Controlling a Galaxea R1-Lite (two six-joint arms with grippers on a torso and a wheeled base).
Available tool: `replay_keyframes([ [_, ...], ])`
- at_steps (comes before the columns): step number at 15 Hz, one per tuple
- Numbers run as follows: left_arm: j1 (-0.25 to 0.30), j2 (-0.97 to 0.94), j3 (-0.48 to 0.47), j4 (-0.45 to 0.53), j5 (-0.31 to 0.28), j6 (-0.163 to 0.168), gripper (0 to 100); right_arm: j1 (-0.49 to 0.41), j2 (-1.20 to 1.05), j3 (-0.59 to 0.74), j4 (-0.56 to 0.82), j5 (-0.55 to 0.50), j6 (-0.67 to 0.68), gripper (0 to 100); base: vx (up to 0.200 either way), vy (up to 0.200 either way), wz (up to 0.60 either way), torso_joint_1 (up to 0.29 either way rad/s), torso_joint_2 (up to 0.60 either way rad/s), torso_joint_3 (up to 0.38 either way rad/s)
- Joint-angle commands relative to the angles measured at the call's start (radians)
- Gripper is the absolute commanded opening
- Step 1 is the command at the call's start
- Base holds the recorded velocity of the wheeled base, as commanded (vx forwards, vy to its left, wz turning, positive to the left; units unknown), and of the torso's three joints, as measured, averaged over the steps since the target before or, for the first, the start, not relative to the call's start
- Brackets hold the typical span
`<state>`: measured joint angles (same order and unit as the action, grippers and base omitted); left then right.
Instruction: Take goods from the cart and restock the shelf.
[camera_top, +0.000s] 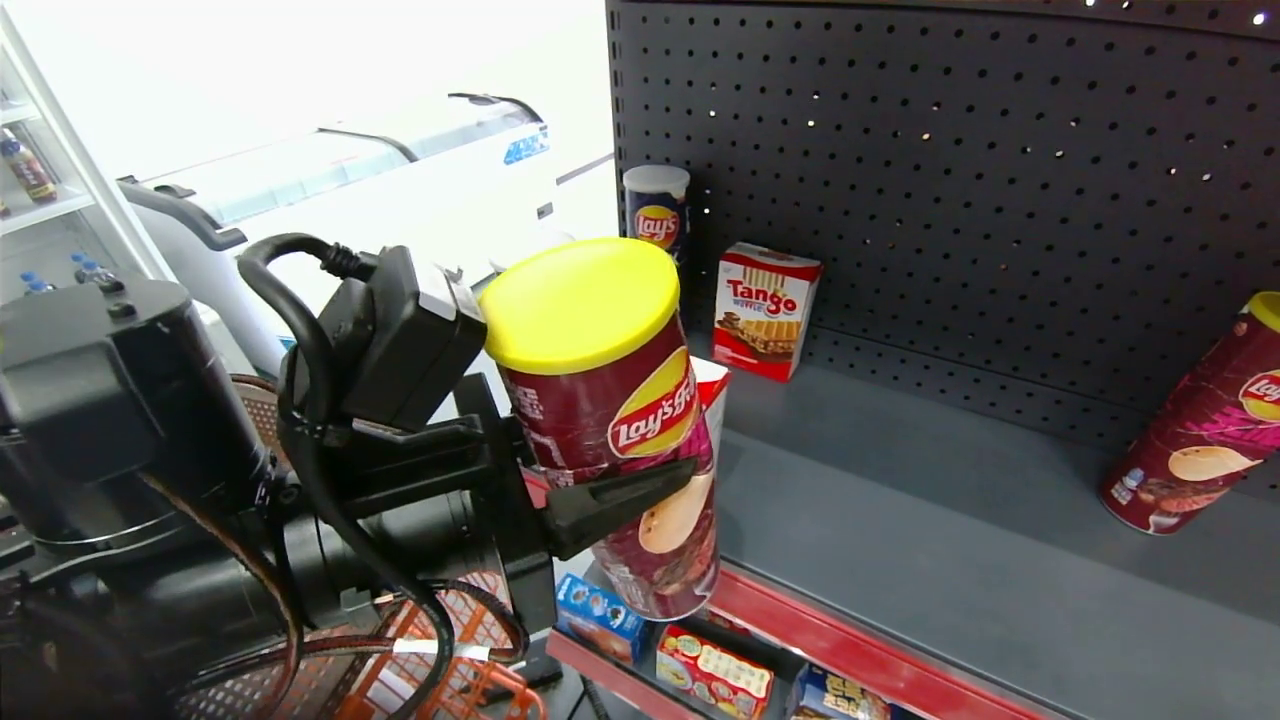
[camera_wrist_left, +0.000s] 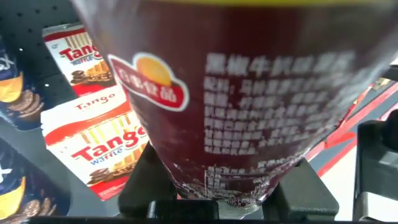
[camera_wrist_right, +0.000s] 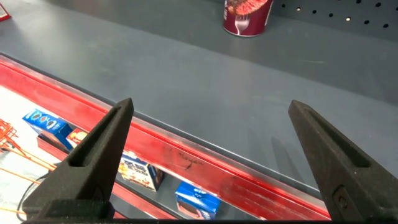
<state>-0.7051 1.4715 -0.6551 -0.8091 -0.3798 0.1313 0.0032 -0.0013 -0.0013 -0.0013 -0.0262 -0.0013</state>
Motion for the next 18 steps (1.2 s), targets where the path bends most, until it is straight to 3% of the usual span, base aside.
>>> replay_keyframes([
  [1,-0.002,0.001,0.011,-0.001,-0.008,0.001,0,0.0,0.001,0.0,0.0,0.0,0.0,100,0.0,0.0,0.0,0.0,0.0,0.0],
  [5,-0.008,0.058,-0.018,0.001,-0.059,0.007,0,0.0,0.001,0.0,0.0,0.0,0.0,100,0.0,0.0,0.0,0.0,0.0,0.0],
  [12,-0.05,0.148,-0.087,0.002,-0.059,0.01,0,0.0,0.001,0.0,0.0,0.002,0.0,100,0.0,0.0,0.0,0.0,0.0,0.0],
  [14,-0.059,0.153,-0.092,0.002,-0.059,0.01,0,0.0,0.001,0.0,0.0,0.002,0.0,100,0.0,0.0,-0.6,0.002,0.0,-0.002],
  [18,-0.053,0.158,-0.092,0.001,-0.059,0.01,0,0.0,0.001,0.0,0.0,0.002,-0.002,100,0.0,0.0,0.0,0.0,0.0,0.0],
])
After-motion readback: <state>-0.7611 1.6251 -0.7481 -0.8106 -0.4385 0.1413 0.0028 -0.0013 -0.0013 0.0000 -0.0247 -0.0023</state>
